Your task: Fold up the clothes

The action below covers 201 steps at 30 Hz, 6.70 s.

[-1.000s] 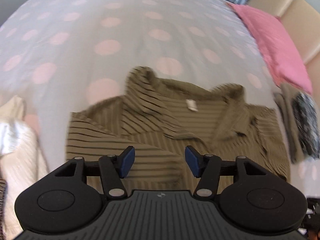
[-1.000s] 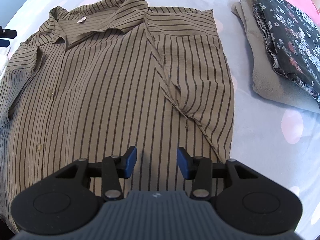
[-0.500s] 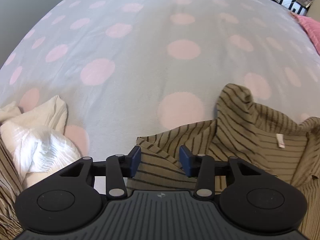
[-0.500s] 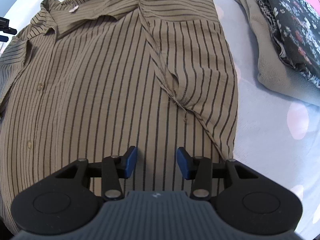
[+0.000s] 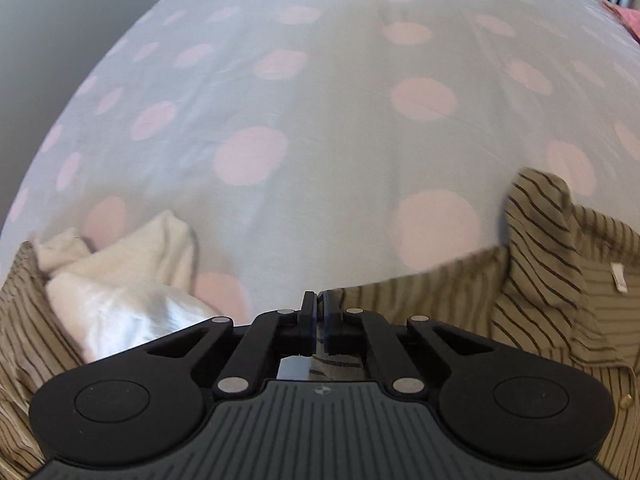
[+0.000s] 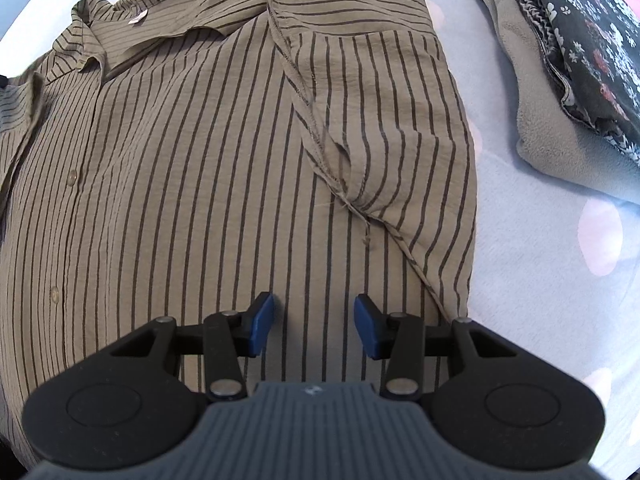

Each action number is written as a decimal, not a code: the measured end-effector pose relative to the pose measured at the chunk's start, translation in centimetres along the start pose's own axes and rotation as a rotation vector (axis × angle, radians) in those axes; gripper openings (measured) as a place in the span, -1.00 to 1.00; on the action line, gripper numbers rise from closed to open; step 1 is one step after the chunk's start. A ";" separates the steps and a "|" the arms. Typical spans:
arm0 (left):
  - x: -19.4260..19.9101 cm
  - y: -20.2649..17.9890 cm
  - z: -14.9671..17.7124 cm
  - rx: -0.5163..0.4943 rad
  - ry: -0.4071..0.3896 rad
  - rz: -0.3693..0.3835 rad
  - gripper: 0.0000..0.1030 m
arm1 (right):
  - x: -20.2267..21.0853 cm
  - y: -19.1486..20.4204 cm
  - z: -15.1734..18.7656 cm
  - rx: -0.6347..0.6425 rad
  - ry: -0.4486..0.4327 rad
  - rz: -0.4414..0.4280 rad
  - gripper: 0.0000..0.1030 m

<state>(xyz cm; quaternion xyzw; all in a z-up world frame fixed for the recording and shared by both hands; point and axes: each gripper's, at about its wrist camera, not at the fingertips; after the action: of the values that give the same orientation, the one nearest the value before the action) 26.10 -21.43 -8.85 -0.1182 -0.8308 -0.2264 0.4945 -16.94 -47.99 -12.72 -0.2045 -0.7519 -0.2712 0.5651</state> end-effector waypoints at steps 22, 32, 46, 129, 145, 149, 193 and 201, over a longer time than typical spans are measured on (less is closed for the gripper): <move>1.7 0.9 0.7 -0.038 -0.095 -0.009 -0.73 | 1.3 -0.3 -0.6 -0.003 -0.052 0.016 -0.06; 2.8 2.6 2.8 0.088 -0.081 0.055 -0.35 | 3.3 0.7 0.7 0.005 -0.102 0.011 -0.06; -2.1 0.1 0.4 0.221 0.061 0.045 -0.93 | 1.8 0.4 0.0 0.000 -0.061 0.017 -0.05; 18.1 -3.0 37.1 -0.383 0.081 0.196 -0.56 | 2.2 -0.1 20.5 0.107 0.126 0.032 -0.05; 19.7 -2.9 45.3 -0.559 0.141 0.229 -0.55 | 1.2 7.9 28.1 0.302 0.243 -0.033 -0.12; 21.5 -3.2 47.0 -0.613 0.095 0.318 -0.55 | 2.9 10.1 28.9 0.310 0.158 -0.145 -0.11; 23.0 -7.4 48.1 -0.726 0.045 0.379 -0.33 | -0.9 14.6 32.7 -0.075 0.234 -0.179 -0.87; 23.2 -8.2 46.4 -0.712 0.061 0.344 -0.32 | 3.4 15.8 31.5 0.399 0.136 -0.022 -0.43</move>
<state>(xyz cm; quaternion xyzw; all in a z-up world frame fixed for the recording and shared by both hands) -24.20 -6.36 -9.66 -0.4129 -0.6533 -0.4177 0.4777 -31.47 -15.67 -13.41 -0.0616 -0.7530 -0.1365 0.6408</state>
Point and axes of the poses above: each gripper's, at about its wrist camera, not at the fingertips, and x roughly against the way its jaws point, y to its left, z to its underside, and after that the axes turned 7 degrees about -z, right-handed
